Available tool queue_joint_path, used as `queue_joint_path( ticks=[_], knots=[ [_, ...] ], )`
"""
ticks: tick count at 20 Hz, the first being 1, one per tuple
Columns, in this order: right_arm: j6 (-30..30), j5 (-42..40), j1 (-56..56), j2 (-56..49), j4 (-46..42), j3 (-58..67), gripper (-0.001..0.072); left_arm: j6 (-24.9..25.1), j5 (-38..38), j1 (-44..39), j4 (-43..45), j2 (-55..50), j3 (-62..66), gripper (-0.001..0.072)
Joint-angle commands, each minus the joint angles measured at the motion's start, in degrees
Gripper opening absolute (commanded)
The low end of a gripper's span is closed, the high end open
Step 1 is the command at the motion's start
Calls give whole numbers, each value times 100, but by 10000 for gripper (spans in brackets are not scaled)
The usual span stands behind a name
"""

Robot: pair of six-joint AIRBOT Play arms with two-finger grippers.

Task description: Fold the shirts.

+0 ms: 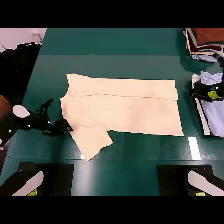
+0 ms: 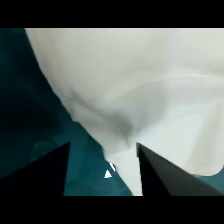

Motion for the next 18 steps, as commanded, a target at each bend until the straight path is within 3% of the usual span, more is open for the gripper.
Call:
queue_joint_path(
  ticks=[1,6,7,8,13,14,15,18],
  knots=[
    [2,17,-7,153,138,-85,391,164,345,-57,-358,116,-413,497],
    [0,291,-7,162,133,-85,390,87,907,-986,-560,116,-431,475],
    [-2,459,-42,162,111,-87,390,72,844,-1003,-562,116,-404,184],
    [-7,656,-133,162,70,-94,390,87,796,-1003,-516,116,-348,35],
    [-50,990,-944,595,-216,-1331,397,122,306,-1003,-431,116,293,25],
    [-50,973,-1158,675,-210,-1751,515,122,297,-1003,-433,116,402,25],
    [-48,968,-1346,691,-160,-2103,561,122,299,-1003,-435,116,472,25],
    [-50,885,-1681,452,365,-2879,551,122,413,-1003,-433,116,529,25]
  ],
)
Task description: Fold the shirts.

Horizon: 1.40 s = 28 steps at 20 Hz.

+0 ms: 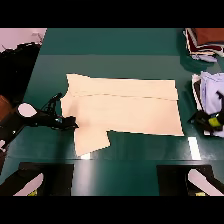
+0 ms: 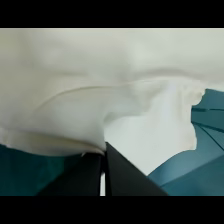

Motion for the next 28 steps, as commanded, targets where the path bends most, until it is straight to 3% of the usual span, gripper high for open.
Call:
queue_joint_path(
  ticks=[1,3,4,7,11,13,15,22,25,28],
  knots=[
    [-9,-114,-350,-199,535,-894,549,2,28,-9,7,4,129,25],
    [-22,-380,-214,-402,852,-1084,545,2,17,-9,9,4,129,25],
    [-22,-511,-74,-479,874,-1097,442,4,20,-9,9,4,129,26],
    [-17,-883,332,-455,863,-1086,404,4,2,-9,31,4,129,26],
    [-22,-986,468,31,802,-1086,36,-28,-162,-9,302,203,131,23],
    [-26,-885,468,439,603,-1086,19,-461,-212,-9,866,772,131,22],
    [-26,-678,468,868,468,-1086,18,-815,-739,-9,1469,1388,129,23],
    [83,1032,470,2579,199,-1082,17,-1073,-2914,-9,1362,2448,708,23],
    [197,907,470,2894,219,-942,16,-1051,-2378,-9,1515,2275,1329,23],
    [197,726,472,2367,234,-319,16,-918,-1740,-9,1794,1709,1506,24]
  ],
)
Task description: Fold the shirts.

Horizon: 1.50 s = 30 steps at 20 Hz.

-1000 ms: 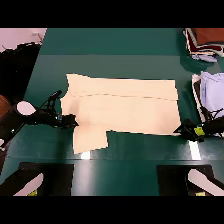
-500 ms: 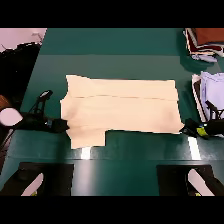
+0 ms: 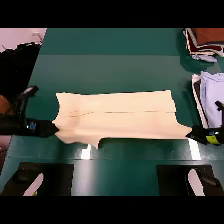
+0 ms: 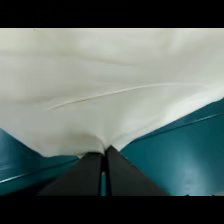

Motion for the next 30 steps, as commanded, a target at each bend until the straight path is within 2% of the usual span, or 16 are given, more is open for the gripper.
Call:
queue_joint_path(
  ticks=[1,4,7,15,16,17,18,19,20,21,23,24,25,26,27,30],
  knots=[
    [48,-184,61,-479,22,640,17,249,750,2,258,-581,264,24],
    [44,-992,614,-1534,17,1309,17,310,1926,2,262,-1475,289,25],
    [50,-1508,1300,-2763,24,2061,17,334,2457,2,302,-2413,623,25],
    [55,-1399,1672,-5007,35,3980,20,603,3344,2,308,-4041,1845,27],
    [48,-1300,1626,-5136,50,4155,41,601,3362,2,308,-4057,1864,121],
    [-61,-1248,1572,-5248,173,4315,203,599,3392,2,308,-4057,1869,383],
    [-267,-1193,1451,-5313,461,4426,319,597,3340,2,306,-4052,1912,576],
    [-468,-1126,1303,-5309,789,4459,328,601,3163,2,304,-4052,2000,537],
    [-732,-1029,1158,-5261,1060,4454,330,601,2885,2,304,-4052,2133,538],
    [-815,-909,1021,-5204,1069,4454,373,603,2636,2,302,-4052,2249,537],
    [-916,-588,658,-5171,1049,4454,547,601,2343,2,195,-4052,2341,536],
    [-933,-494,455,-5180,1027,4422,579,603,2295,-11,87,-4054,2337,535],
    [-962,-479,282,-5180,1086,4319,579,605,2273,-42,70,-4052,2334,431],
    [-964,-525,138,-5187,1080,4146,579,605,2282,-90,15,-4054,2334,161],
    [-1034,-614,20,-5189,1084,3932,579,608,2321,-162,-9,-4054,2334,30],
    [-1364,-925,-122,-5265,1091,3270,576,601,2568,-433,-175,-4054,2334,26]
  ],
)
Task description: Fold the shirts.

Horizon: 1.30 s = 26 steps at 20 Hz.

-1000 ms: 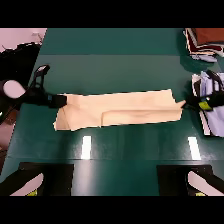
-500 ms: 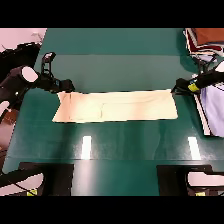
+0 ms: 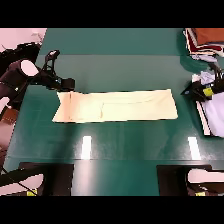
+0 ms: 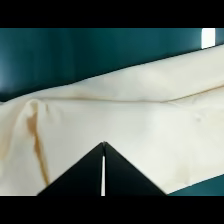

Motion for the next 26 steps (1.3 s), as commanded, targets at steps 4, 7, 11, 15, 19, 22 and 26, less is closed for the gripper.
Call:
queue_joint_path(
  ticks=[4,7,11,15,19,22,26],
  knots=[
    [-468,-168,-210,-638,835,-684,572,-4,575,-525,-616,-7,20,26],
    [-573,-188,37,-922,1357,-680,549,-7,765,-807,-634,-9,20,26],
    [-787,-345,481,-999,1394,-634,203,-57,1067,-1139,-778,-238,28,25],
    [-951,-50,658,-664,1414,-120,18,0,1139,-1436,-1123,-907,240,25],
    [-503,260,1019,55,1421,765,17,-2,1102,-1849,-1137,-1816,944,25],
    [-267,166,1523,452,1635,1394,17,-2,1073,-2149,-1239,-2389,1370,25],
    [-175,140,2227,420,2015,2201,17,-2,999,-2371,-1272,-2754,1580,25]
  ],
)
